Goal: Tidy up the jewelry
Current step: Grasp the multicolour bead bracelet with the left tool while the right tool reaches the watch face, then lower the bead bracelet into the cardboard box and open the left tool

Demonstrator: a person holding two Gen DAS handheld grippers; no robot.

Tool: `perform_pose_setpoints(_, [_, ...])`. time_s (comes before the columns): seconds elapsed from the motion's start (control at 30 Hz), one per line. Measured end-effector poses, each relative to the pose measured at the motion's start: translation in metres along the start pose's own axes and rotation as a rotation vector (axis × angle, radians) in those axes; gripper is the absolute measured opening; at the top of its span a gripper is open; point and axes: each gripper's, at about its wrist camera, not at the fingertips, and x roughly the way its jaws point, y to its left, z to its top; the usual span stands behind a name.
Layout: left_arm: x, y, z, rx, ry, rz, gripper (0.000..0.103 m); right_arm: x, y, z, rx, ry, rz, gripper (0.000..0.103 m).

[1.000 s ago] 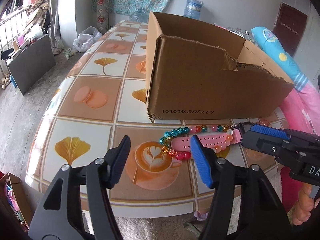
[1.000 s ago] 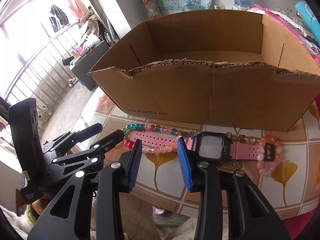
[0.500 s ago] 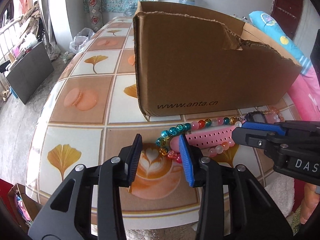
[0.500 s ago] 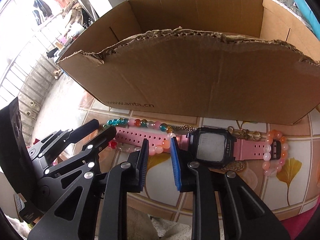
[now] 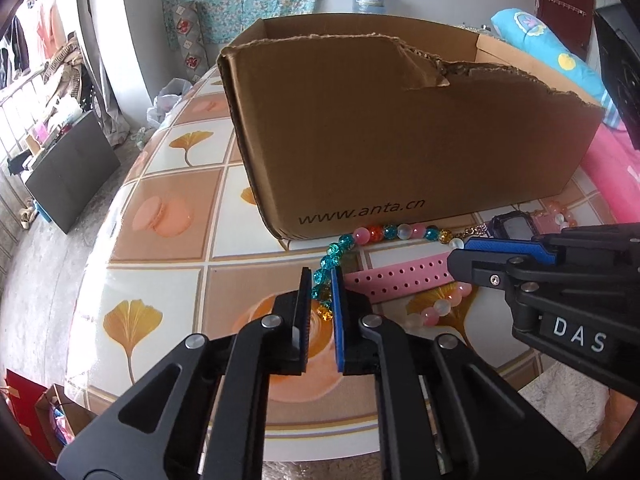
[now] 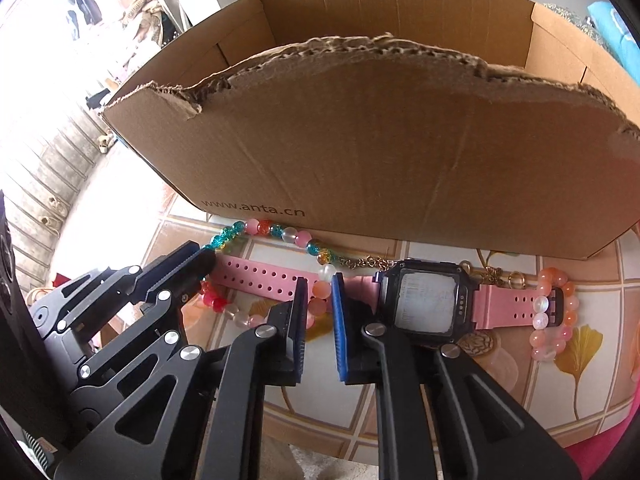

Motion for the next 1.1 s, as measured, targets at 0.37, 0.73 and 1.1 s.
perform_pose_setpoints(0.37, [-0.045, 0.024, 0.001, -0.097, -0.061, -0.085, 0.008, -0.024, -0.001, -0.003, 0.027, -0.064, 0.155, 0.01])
perform_pose_setpoints(0.73, [-0.126, 0.015, 0.055, -0.059, -0.212, -0.19, 0.008, -0.105, 0.005, 0.015, -0.048, -0.226, 0.294, 0.01])
perform_pose_setpoints(1.1, [-0.031, -0.008, 0.193, 0.039, 0.008, -0.179, 0.008, -0.073, -0.049, 0.146, -0.076, -0.069, 0.311, 0.01])
